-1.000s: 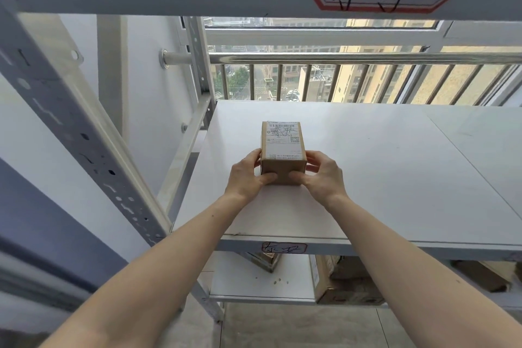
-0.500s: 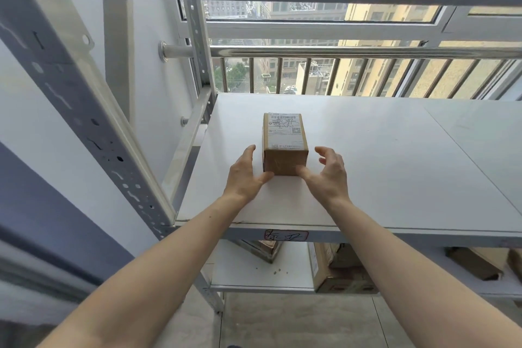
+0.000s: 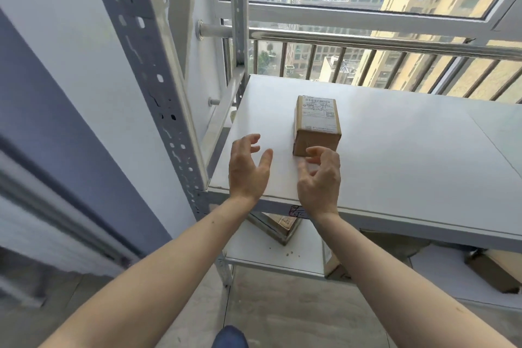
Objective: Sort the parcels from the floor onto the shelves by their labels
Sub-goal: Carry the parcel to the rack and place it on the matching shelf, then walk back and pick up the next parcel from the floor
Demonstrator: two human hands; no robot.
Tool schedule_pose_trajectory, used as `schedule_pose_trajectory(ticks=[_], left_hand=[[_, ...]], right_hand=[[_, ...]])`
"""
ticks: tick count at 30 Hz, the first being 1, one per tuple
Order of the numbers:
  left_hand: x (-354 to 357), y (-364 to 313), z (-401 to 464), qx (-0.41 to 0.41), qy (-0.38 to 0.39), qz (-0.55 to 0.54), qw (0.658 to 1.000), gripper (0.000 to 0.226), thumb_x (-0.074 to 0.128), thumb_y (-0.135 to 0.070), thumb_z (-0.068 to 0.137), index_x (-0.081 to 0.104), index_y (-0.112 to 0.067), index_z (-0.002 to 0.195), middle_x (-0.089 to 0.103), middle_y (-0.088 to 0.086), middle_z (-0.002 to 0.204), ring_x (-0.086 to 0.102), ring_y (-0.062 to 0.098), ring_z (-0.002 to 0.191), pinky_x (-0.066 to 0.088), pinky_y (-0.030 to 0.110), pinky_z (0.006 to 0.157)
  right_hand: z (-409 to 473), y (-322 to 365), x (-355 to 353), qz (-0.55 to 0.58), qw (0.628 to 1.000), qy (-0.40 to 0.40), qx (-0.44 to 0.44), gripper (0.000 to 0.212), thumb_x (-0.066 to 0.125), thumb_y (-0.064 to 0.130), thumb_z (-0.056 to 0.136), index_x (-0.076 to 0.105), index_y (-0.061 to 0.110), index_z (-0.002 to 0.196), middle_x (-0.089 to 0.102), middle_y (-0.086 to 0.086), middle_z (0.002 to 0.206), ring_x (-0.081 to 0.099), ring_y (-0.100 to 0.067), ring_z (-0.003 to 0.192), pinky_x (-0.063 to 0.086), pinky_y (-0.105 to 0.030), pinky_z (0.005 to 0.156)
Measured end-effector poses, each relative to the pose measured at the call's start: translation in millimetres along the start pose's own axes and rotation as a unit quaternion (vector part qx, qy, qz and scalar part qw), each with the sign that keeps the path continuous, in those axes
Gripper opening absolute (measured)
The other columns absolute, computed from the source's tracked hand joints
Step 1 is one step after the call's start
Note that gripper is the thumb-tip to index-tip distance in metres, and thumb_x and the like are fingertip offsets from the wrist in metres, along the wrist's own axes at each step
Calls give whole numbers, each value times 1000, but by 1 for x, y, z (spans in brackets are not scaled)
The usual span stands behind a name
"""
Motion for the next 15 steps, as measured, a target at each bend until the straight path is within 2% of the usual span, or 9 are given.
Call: schedule_pose_trajectory(ticks=[4, 7, 10, 12, 15], left_hand=[[-34, 6, -17, -11, -62, -9, 998, 30, 61, -22, 94, 58, -12, 123, 60, 5, 123, 62, 12, 103, 50, 20, 83], [-59, 10, -32, -22, -106, -13, 994, 26, 58, -20, 96, 59, -12, 120, 61, 5, 121, 61, 10, 100, 49, 17, 82], [-81, 14, -53, -23, -145, -3, 989, 22, 56, -19, 97, 59, -12, 117, 65, 4, 116, 61, 10, 96, 48, 11, 77], [-96, 18, -69, -27, -176, 10, 984, 21, 56, -21, 96, 60, -13, 115, 65, 1, 111, 60, 5, 91, 45, 2, 72], [-119, 28, -95, -55, -231, 36, 971, 22, 55, -26, 94, 61, -15, 111, 63, -2, 108, 57, -3, 87, 44, 1, 68]], right_hand=[[-13, 22, 28, 22, 999, 22, -33, 16, 59, 7, 92, 59, 5, 109, 52, -2, 105, 61, -23, 92, 55, -48, 79], [-25, 33, 49, 45, 996, 57, -42, 15, 58, 9, 94, 59, 7, 109, 53, 0, 107, 61, -19, 92, 55, -44, 79], [-39, 44, 67, 67, 991, 99, -59, 14, 57, 11, 95, 58, 10, 109, 57, -4, 110, 58, -7, 88, 54, -25, 74], [-51, 51, 79, 85, 985, 139, -65, 13, 57, 12, 95, 57, 13, 108, 58, -2, 111, 55, 2, 87, 45, -9, 69], [-72, 60, 91, 118, 972, 190, -71, 12, 57, 9, 94, 59, 15, 104, 58, 0, 107, 54, 11, 85, 40, -2, 65]])
Point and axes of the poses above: each hand's wrist, its own z-axis towards the middle knuckle, its own x-axis out of the palm, y = z × x, the point moved 8 cm from there along z, towards the middle knuckle
